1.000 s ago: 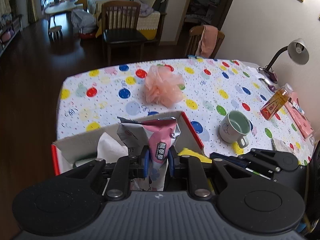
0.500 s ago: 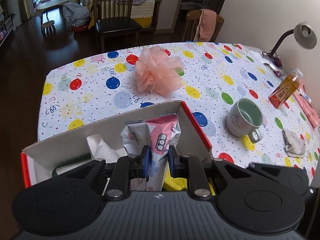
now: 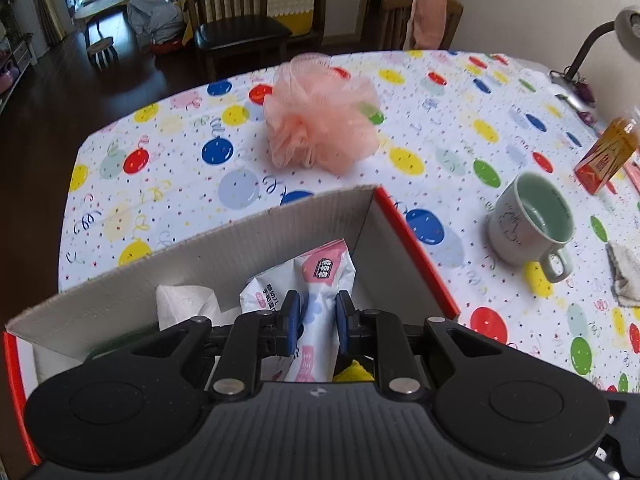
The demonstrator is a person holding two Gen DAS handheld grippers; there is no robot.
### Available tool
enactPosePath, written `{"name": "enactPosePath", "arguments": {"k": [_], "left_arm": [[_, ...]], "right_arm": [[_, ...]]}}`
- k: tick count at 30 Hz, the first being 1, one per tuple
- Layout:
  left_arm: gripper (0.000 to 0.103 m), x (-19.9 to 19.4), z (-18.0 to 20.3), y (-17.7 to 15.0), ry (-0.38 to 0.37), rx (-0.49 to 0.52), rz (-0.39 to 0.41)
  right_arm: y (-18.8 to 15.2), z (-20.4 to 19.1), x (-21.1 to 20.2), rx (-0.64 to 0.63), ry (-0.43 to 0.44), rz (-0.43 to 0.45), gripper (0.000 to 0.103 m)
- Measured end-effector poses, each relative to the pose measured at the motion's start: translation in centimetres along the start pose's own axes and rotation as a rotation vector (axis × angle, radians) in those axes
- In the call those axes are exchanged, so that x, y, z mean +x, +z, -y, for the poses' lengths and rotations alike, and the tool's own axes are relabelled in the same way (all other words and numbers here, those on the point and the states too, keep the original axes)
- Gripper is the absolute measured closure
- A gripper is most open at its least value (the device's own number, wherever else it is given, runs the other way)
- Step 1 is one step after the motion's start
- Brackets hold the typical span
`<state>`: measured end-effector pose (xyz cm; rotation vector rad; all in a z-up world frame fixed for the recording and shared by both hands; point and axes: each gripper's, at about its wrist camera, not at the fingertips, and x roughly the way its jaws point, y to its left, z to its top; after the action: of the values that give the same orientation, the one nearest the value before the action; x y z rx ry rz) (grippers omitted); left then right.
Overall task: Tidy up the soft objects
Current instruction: 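Lower the snack bag into the box and open the left gripper while the right gripper releases the sponge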
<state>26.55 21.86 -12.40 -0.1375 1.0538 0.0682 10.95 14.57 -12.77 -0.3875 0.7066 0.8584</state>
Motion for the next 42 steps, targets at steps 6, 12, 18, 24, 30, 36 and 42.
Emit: {"name": "enactPosePath", "arguments": {"k": [6,12,18,24,30,36,42], "left_arm": [[0.084,0.4,0.2,0.0,0.018,-0.022,-0.004],[0.083,0.1,0.2,-0.2,0.024,-0.045,0.007],[0.082,-1.1,0.2,-0.8,0.013,-0.072,0.026],[0.081,-2.9,0.4,-1.4,-0.014,-0.11,0.062],[0.081,-5.5,1.6,-1.9,-0.028,-0.131,0.124],[0.081,-8.0,4.2,-2.4,-0.035,-0.152,0.183],[0.081,-9.3,7.5,-2.4,-0.071,-0.175,0.228]], "right_arm": [[0.3,0.4,-0.8,0.031,0.056,-0.014,0.06],[0.5,1.0,-2.3,0.051,0.065,0.015,0.054],[0.6,3.0,-3.9,0.106,0.086,0.042,0.051],[0.2,5.5,-5.9,0.152,0.096,0.08,0.048],[-0.7,8.6,-8.3,0.183,0.105,0.109,0.044],[-1.7,11.7,-10.8,0.218,0.097,0.134,0.042],[-3.1,14.7,-13.2,0.227,0.075,0.157,0.04]]}}
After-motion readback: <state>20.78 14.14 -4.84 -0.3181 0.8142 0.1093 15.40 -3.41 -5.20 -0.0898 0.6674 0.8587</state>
